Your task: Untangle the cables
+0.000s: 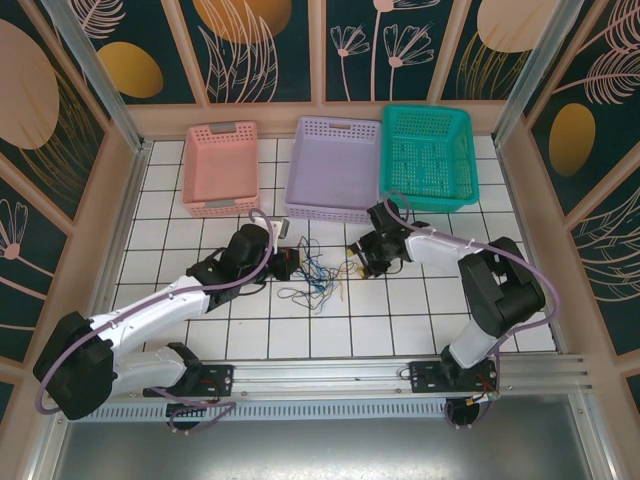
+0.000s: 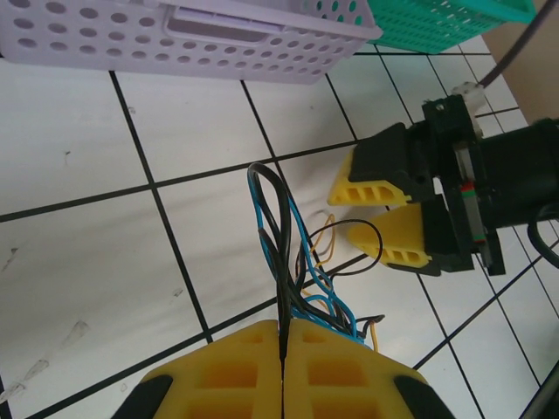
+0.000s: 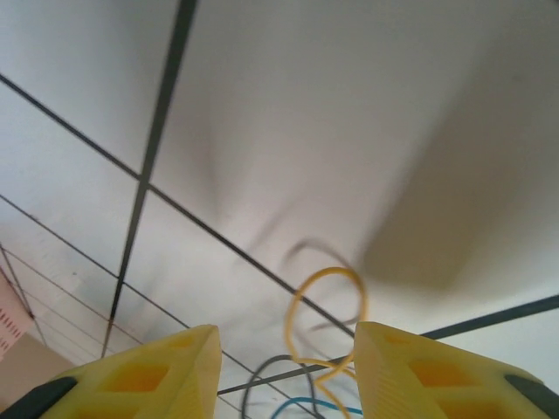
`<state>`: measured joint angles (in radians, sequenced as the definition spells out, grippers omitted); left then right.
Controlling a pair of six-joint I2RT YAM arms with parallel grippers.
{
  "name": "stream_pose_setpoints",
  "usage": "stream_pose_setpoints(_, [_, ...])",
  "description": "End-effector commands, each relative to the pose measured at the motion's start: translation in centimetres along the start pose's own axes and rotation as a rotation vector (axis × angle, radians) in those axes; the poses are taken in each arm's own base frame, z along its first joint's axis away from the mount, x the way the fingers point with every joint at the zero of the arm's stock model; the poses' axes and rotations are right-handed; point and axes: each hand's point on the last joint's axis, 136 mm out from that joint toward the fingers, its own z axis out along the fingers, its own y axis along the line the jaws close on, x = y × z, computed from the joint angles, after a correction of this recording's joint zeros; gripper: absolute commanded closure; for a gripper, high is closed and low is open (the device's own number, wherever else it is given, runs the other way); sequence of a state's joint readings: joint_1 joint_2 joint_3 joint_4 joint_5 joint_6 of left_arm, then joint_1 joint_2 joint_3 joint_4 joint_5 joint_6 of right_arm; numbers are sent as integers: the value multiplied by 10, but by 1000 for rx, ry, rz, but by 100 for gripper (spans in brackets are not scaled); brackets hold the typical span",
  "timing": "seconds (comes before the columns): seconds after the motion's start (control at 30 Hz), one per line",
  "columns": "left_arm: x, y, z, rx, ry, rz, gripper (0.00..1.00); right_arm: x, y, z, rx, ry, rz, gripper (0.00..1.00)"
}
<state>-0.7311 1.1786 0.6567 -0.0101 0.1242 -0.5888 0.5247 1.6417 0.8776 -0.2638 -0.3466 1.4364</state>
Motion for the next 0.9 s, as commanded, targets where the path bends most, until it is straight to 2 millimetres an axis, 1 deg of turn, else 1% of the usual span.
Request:
stream_pose_setpoints(0.0, [-6, -7, -3, 29, -21, 38, 100, 10, -1, 7, 21, 47, 54, 56])
stream_pose_setpoints(0.1, [-9, -9, -3, 34, -28, 39, 100, 10, -6, 14, 30, 57, 85, 58])
stream_pose_setpoints(0.13, [-9, -10, -3, 35, -30, 40, 100, 15, -7, 18, 39, 62, 80, 59])
stream_pose_setpoints(0.17, [-10, -10, -3, 37, -33, 40, 100, 15, -7, 20, 42, 59, 80, 60])
stream_pose_setpoints(0.33, [-13, -13, -7, 49, -47, 38, 100, 2, -9, 27, 68, 9, 81, 67])
stream_pose_setpoints(0.37, [-14, -13, -9, 50, -52, 36, 100, 1, -11, 29, 77, 4, 80, 71])
stream_pose_setpoints(0.43, [-15, -12, -12, 44, -66, 35, 100, -2, -15, 31, 95, -1, 75, 81])
stream_pose_setpoints(0.5, [-17, -8, -16, 21, -84, 32, 100, -6, -19, 29, 115, -26, 58, 96])
stream_pose_setpoints(0.53, [-18, -4, -18, 0, -94, 29, 100, -8, -21, 26, 122, -42, 50, 100])
stream_pose_setpoints(0.6, [-21, 7, -22, -61, -117, 20, 100, -11, -23, 16, 129, -80, 24, 100])
stream_pose_setpoints(0.63, [-21, 15, -25, -106, -126, 8, 100, -25, -23, 5, 120, -121, 37, 100])
stream_pose_setpoints(0.77, [-19, 42, -31, -248, -139, -27, 100, -52, -20, -35, 93, -236, -6, 100])
stream_pose_setpoints(0.87, [-17, 60, -35, -346, -149, -60, 100, -72, -24, -68, 78, -306, -22, 100])
